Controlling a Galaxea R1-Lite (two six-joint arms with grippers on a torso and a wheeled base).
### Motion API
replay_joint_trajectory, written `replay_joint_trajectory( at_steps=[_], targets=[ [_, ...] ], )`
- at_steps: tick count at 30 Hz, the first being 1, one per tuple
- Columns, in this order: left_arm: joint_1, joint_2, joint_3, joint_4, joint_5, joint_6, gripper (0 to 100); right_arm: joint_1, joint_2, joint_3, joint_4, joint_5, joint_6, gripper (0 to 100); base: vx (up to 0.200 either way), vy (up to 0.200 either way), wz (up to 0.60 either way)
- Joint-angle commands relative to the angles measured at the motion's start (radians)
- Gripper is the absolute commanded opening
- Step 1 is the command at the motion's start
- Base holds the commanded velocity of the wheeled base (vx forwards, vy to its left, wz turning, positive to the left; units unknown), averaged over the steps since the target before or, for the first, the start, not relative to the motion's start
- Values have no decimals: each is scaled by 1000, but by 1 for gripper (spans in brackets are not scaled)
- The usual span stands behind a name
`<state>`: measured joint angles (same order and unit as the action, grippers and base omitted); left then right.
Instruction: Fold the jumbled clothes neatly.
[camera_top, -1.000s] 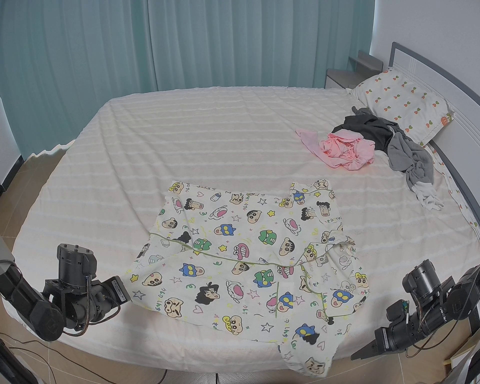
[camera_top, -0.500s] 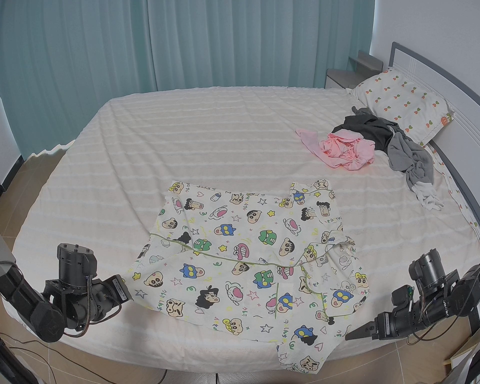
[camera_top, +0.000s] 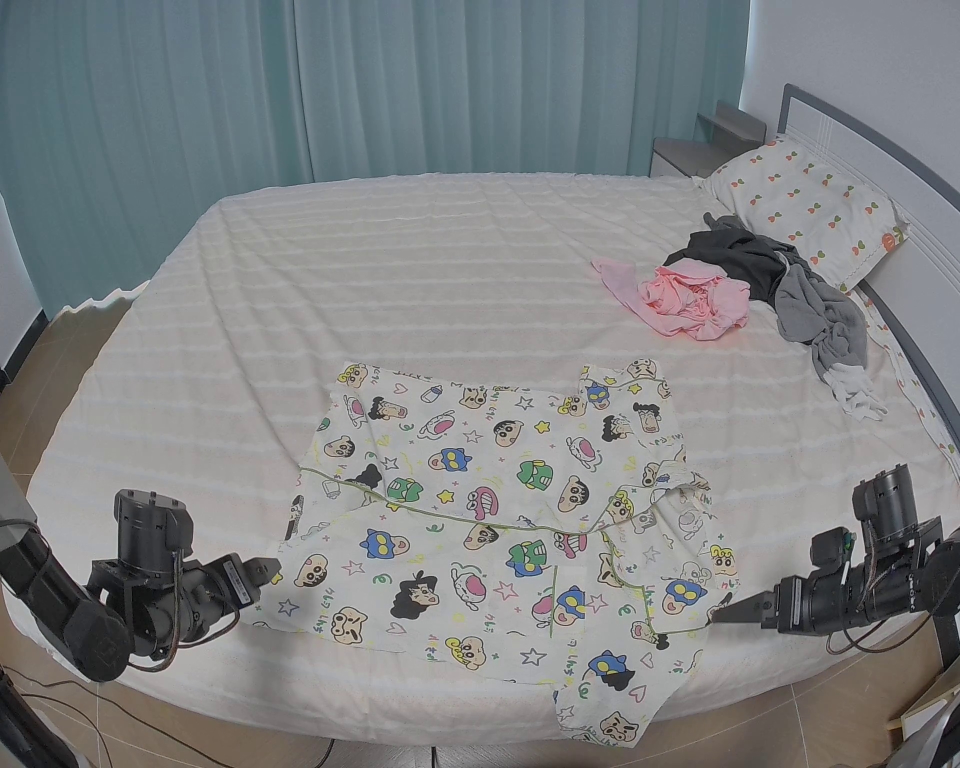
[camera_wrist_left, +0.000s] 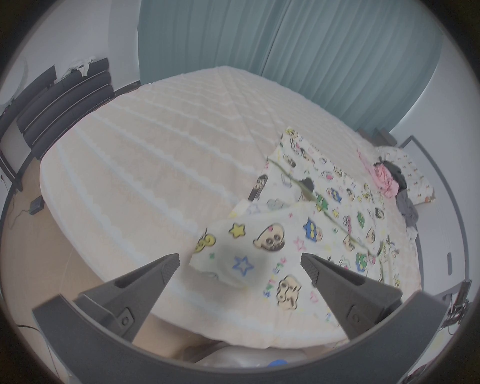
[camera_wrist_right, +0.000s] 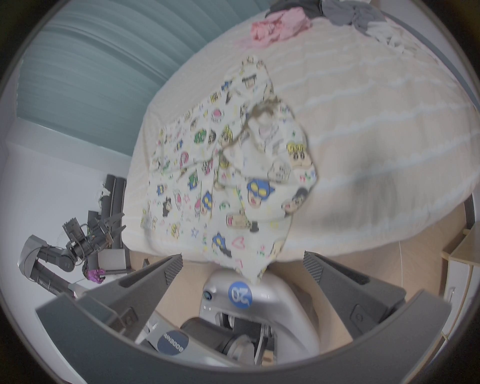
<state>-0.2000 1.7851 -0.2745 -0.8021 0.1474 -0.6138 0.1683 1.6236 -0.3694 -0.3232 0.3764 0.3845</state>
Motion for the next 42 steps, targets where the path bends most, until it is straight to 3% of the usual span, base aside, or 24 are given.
replay_joint_trajectory(
  at_steps=[1, 5, 11, 17, 23, 28, 38, 39, 42],
  targets=[
    [14, 11, -65, -45, -12, -6, 100, -49, -8, -10, -68, -1, 5, 100, 0, 0, 0],
    [10, 45, -123, -45, -19, -6, 100, -59, -8, -8, -120, 1, 5, 100, 0, 0, 0],
    [13, 177, -262, -17, -114, -26, 100, -72, -7, 7, -168, 18, 13, 100, 0, 0, 0],
    [27, 273, -423, 130, -124, -86, 100, -102, 15, 47, -254, 81, 14, 100, 0, 0, 0],
    [51, 338, -543, 241, -126, -84, 100, -105, 18, 63, -263, 91, 11, 100, 0, 0, 0],
    [50, 373, -597, 314, -124, -81, 100, -104, 15, 63, -263, 91, 10, 100, 0, 0, 0],
    [21, 384, -606, 324, -123, -81, 100, -104, 24, 69, -263, 96, 5, 100, 0, 0, 0],
    [19, 382, -605, 324, -123, -80, 0, -104, 24, 69, -263, 96, 5, 100, 0, 0, 0],
    [2, 382, -598, 362, -118, -76, 0, -104, 35, 69, -263, 96, 5, 100, 0, 0, 0]
  ],
)
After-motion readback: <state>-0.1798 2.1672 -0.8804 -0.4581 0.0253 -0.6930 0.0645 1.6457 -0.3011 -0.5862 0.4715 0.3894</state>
